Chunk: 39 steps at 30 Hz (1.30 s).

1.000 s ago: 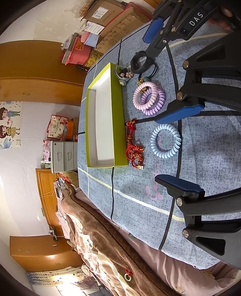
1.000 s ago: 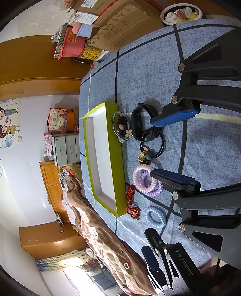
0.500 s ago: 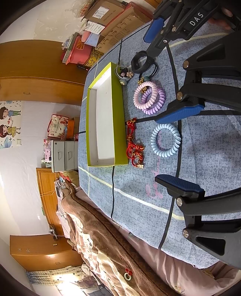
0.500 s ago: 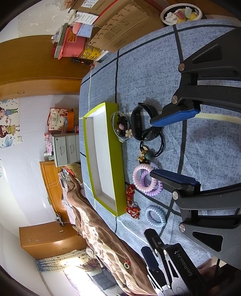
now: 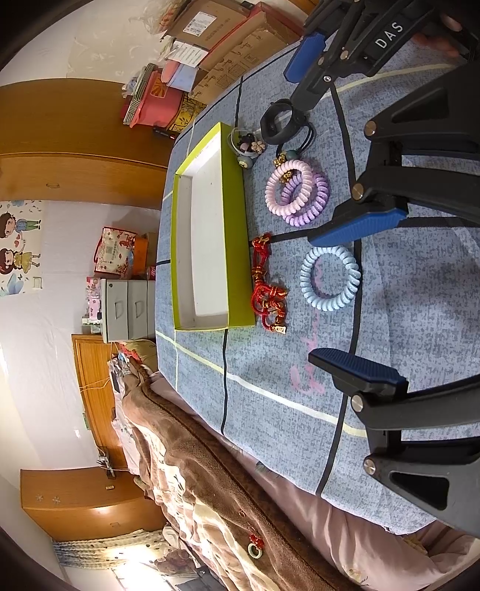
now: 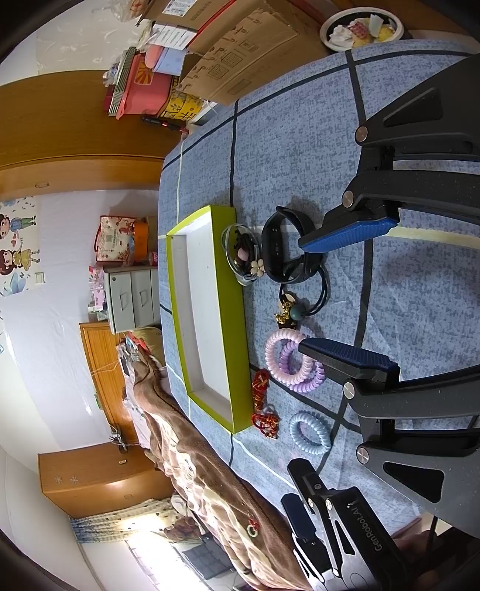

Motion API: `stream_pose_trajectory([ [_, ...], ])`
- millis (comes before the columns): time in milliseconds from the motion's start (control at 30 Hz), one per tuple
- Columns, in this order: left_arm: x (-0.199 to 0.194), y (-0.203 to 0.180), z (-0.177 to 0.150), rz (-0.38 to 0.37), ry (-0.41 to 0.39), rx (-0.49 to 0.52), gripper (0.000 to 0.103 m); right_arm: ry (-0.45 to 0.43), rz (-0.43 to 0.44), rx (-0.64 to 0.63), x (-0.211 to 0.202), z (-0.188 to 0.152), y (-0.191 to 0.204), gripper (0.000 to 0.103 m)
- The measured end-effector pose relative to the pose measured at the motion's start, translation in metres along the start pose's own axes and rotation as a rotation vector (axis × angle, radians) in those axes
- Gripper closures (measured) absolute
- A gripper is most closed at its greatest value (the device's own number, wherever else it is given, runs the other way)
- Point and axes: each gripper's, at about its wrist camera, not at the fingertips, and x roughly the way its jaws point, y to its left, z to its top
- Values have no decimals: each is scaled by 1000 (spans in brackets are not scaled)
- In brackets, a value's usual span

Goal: Organize jewelry

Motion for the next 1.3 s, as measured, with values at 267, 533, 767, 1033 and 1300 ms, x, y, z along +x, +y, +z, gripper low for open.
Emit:
stream_pose_trajectory([
  [267, 3, 1, 1, 3, 9, -1, 44, 5, 0, -2, 1, 0, -1, 54],
  [533, 10, 6, 2, -40, 37, -4, 44, -13, 0, 14, -2, 4, -13, 54],
  [767, 30, 24, 2, -161, 128, -41, 44, -1, -78, 65, 2, 15, -56, 54],
  [1033, 42, 30, 4, -189, 170, -54, 44, 122, 21, 42, 42, 31, -72, 54],
  [1300, 56, 27, 8, -184, 205, -6, 44, 196, 31, -35, 65, 34, -67, 54],
])
